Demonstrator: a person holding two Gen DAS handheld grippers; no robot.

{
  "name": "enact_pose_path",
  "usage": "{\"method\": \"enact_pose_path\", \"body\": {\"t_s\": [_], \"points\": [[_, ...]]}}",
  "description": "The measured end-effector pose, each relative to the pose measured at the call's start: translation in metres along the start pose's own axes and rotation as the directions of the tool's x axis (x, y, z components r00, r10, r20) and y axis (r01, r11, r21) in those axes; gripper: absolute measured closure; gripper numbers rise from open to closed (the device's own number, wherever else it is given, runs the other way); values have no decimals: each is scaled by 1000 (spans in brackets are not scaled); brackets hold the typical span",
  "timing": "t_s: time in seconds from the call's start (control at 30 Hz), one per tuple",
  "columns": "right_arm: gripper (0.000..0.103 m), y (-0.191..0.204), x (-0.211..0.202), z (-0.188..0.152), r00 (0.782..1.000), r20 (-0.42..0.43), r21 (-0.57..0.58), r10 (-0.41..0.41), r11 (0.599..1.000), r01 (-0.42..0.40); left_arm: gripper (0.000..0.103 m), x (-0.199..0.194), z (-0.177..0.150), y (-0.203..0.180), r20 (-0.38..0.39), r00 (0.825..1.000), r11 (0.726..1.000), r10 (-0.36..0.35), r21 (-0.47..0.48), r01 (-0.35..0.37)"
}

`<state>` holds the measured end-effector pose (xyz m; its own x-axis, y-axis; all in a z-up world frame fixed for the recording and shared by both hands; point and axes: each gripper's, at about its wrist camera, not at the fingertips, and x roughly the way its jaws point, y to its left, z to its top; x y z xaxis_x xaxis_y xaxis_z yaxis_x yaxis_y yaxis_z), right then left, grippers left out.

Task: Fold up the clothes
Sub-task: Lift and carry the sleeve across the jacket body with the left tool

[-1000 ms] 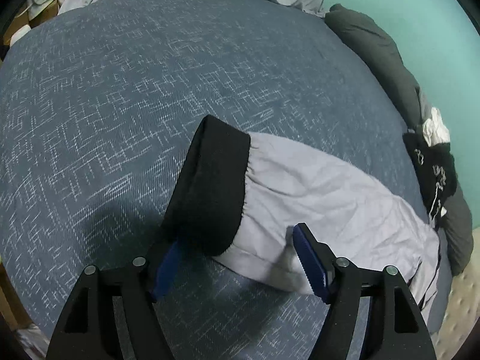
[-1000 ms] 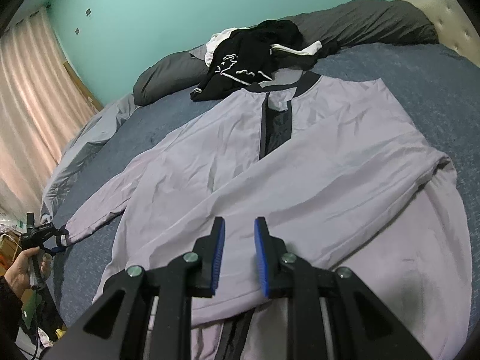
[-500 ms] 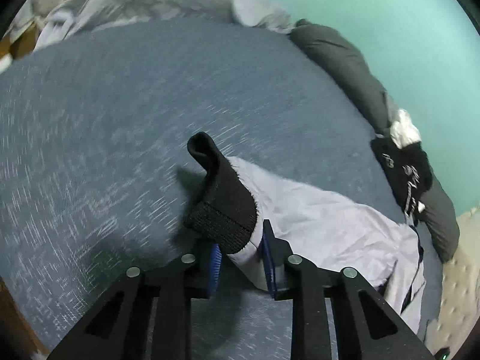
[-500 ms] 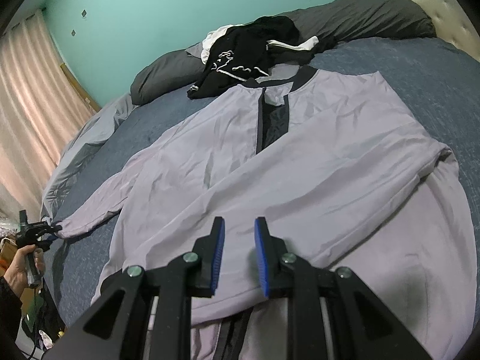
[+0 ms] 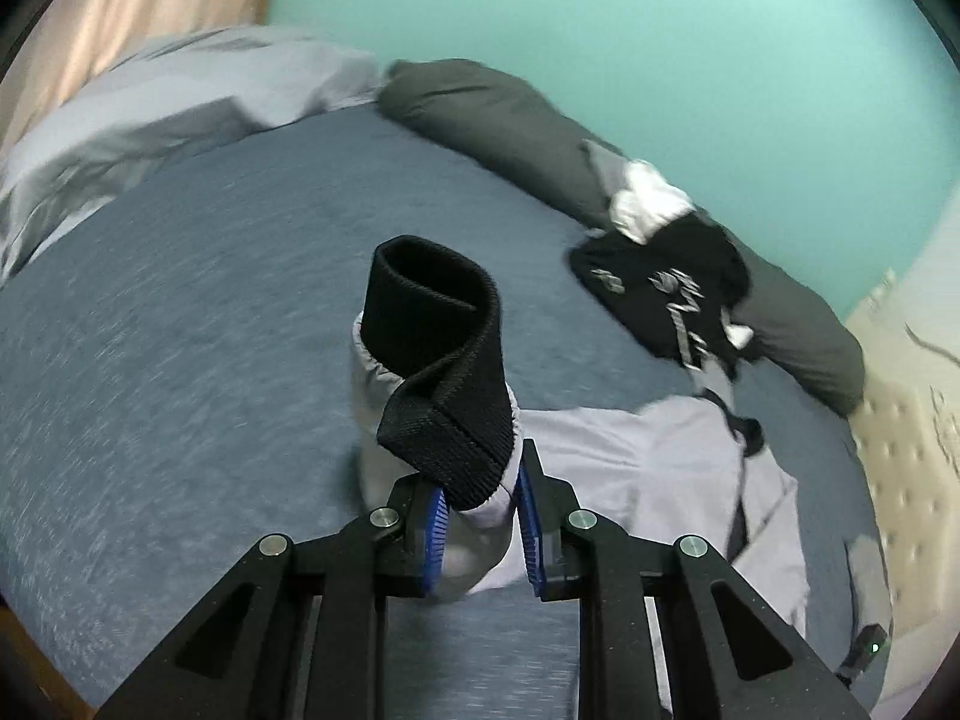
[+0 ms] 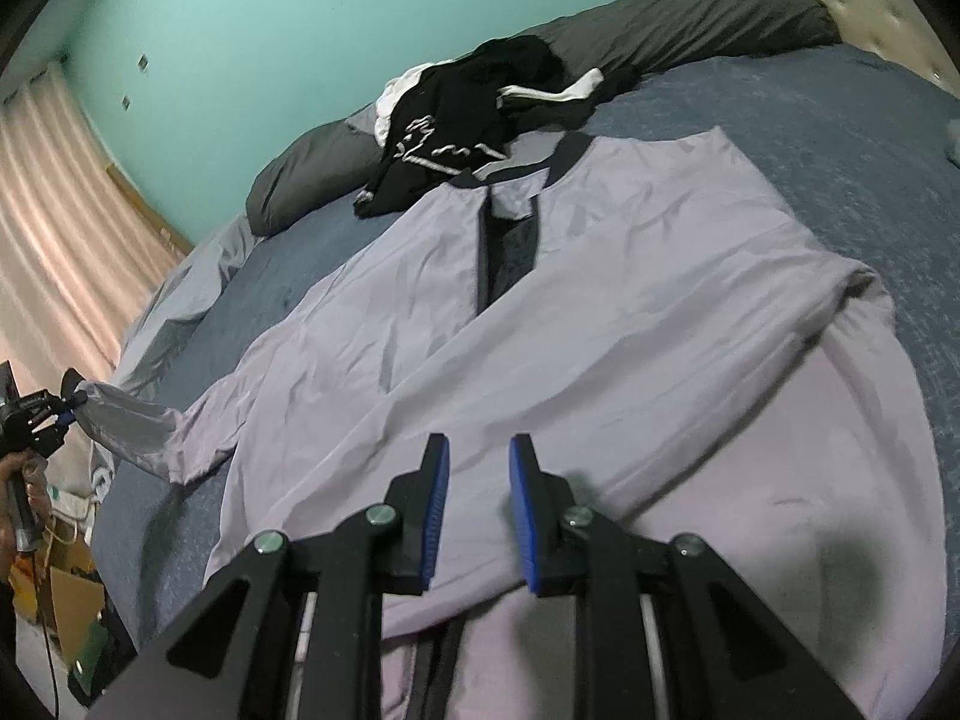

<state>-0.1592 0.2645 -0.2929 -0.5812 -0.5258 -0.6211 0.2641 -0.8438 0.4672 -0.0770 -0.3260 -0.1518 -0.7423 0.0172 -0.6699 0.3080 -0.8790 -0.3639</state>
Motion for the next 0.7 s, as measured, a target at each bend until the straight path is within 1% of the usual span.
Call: {"method": "enact_pose_path", "body": {"t_s": [0.1,0.23,0.3,0.4,0.5,0.57,0.6,0.7], "points": [[83,-11,-9,3,1000,17,25,1,1000,-1,83,9,7,-47,-8,999,998,-31,59,31],[83,-27,-22,6,999,39,60,2,998,-4,84,19,14,-112,-24,997,988,-69,140,72],[83,-35,-29,7,999,49,73,0,997,-3,84,12,9,-144,-29,995,978,-99,180,103],[83,-46,-38,9,998,57,89,0,996,-5,84,19,5,-205,-52,985,953,-163,249,171],[82,-59,-49,10,997,70,108,-7,994,-1,84,30,-13,-269,-98,973,916,-211,328,232],[80,-67,-56,10,997,79,121,-16,993,7,84,39,-37,-315,-157,959,873,-236,399,281],[77,-71,-59,9,997,81,126,-20,992,9,85,43,-49,-334,-184,952,852,-245,427,301],[76,-80,-66,8,996,82,139,-26,990,15,85,61,-98,-383,-277,927,786,-252,500,363]]}}
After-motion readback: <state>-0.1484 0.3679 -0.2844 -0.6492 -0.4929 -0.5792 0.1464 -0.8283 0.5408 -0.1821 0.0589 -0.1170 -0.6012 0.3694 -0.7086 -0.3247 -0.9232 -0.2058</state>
